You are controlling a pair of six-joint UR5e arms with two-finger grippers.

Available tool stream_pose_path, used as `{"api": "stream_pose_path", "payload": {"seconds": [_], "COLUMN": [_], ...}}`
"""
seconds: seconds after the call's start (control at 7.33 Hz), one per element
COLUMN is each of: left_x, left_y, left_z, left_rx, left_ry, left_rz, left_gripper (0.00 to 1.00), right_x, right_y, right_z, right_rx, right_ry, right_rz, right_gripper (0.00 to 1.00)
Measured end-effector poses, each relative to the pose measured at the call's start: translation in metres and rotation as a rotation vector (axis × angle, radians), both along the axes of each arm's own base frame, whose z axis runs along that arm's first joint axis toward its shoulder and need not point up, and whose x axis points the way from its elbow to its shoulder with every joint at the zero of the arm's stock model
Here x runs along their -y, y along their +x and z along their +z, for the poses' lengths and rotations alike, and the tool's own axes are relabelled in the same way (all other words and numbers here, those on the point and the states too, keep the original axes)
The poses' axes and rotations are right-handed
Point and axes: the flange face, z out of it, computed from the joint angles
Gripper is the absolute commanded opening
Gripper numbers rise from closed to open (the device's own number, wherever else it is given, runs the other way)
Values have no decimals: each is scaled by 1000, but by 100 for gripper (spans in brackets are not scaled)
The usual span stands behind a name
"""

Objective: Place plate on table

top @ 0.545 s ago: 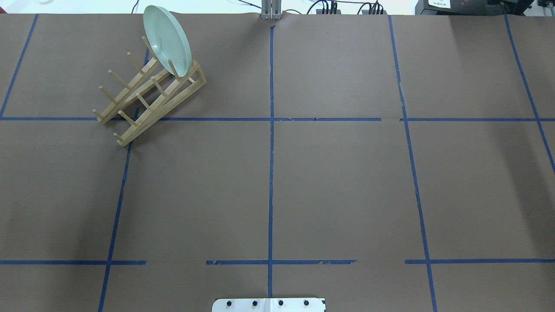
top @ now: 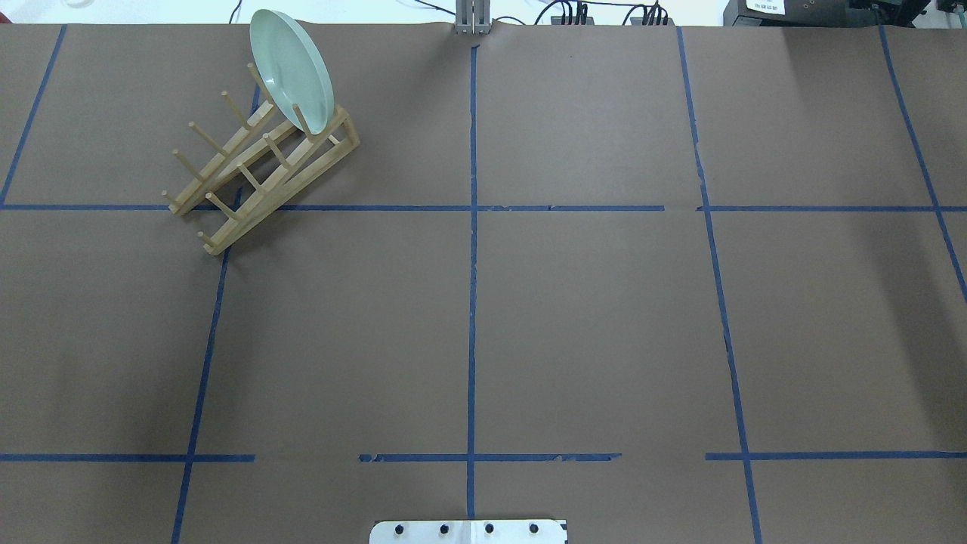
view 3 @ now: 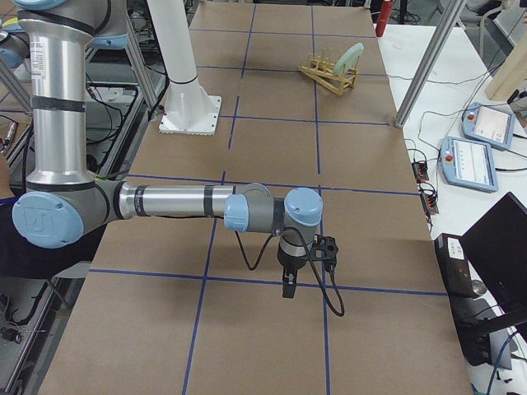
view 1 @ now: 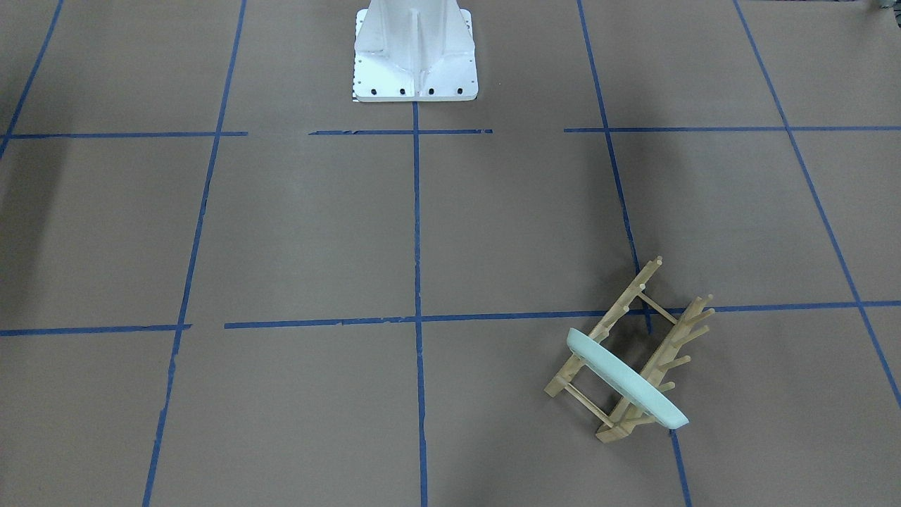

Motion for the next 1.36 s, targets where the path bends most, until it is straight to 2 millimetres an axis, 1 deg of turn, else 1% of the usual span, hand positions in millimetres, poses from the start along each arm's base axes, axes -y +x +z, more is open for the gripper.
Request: {"api": "stream_pose_path", "payload": {"seconds": [0.14, 0.27, 0.41, 0.55, 0.68, 0.82, 0.95, 1.09, 1.36], "left_x": [24, 53, 83, 106, 121, 130, 136, 139, 139], "left_y": [-1, 2, 15, 35, 58, 93, 132, 168, 230], "left_z": [-30, -73, -127, -176, -214, -239, -252, -258, -258], "left_rx": [8, 11, -1, -28, -70, -135, -225, -330, -528], "left_ry": [17, 17, -2, -38, -75, -114, -167, -230, -312], "left_rz": [-7, -21, -46, -88, -143, -205, -273, -336, -457], "left_gripper": [100, 100, 100, 100, 100, 100, 100, 100, 100], "right_x": [0, 0, 0, 0, 0, 0, 0, 0, 0], "right_y": [0, 0, 0, 0, -1, -1, -1, 0, 0], "right_z": [0, 0, 0, 0, 0, 0, 0, 0, 0], "right_rx": [0, 0, 0, 0, 0, 0, 0, 0, 0], "right_ry": [0, 0, 0, -1, -1, -1, -1, 0, 0], "right_rz": [0, 0, -1, -1, -1, 0, -1, -1, 0], "right_gripper": [100, 100, 100, 100, 100, 100, 100, 100, 100]}}
